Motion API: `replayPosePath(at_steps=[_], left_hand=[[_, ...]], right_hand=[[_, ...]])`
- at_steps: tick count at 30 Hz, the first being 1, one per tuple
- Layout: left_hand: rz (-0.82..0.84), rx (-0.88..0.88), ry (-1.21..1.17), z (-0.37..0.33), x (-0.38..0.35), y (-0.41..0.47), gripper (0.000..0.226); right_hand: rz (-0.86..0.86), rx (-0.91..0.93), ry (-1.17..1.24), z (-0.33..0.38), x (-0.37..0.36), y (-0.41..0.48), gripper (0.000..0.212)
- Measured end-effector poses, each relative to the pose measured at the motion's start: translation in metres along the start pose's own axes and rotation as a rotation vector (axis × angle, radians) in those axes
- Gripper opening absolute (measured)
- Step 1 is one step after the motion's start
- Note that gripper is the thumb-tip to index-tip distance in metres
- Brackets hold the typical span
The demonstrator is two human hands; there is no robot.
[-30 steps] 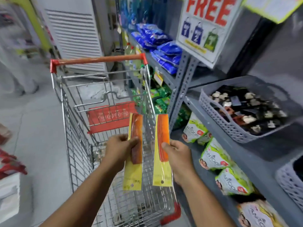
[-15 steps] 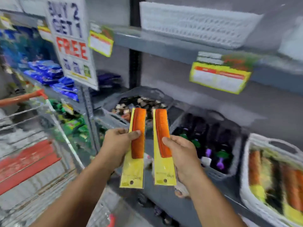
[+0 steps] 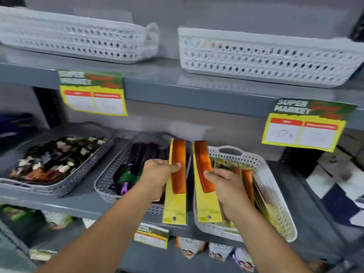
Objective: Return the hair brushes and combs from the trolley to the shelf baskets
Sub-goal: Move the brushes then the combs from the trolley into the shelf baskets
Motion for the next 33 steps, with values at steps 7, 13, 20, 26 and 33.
replayPosePath(at_steps=[7, 13, 20, 26, 33], left_hand=[[-0.013, -0.044, 0.304, 0.049, -0.081, 0.052, 0.026], [-0.075, -0.069, 0.73, 0.06, -0.101, 0.053, 0.027], [-0.104, -0.082, 0.881, 0.064, -0.104, 0.058, 0.021], [-0.092, -0.06, 0.97, 0.068, -0.107, 0.057, 0.021], [-0.011, -0.067, 1.131, 0.074, -0.116, 0.057, 0.025]], right_hand=[[-0.085, 0.031, -0.21, -0.036, 0.062, 0.047, 0.048], [-0.084, 0.005, -0.354, -0.06, 0.072, 0.064, 0.049], [-0.099, -0.007, -0.44, -0.068, 0.066, 0.071, 0.047], [-0.095, 0.008, -0.563, -0.066, 0.061, 0.066, 0.049], [-0.038, -0.002, -0.853, -0.059, 0.052, 0.058, 0.039]])
Point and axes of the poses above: each hand's wrist, its own y-axis towards the middle knuckle, its own x-axis out of the back of the hand, z = x × y, the point moved 9 cm from there along y, towards the middle knuckle, and after that the axes turned 13 degrees about -y, right-handed, at the moved point
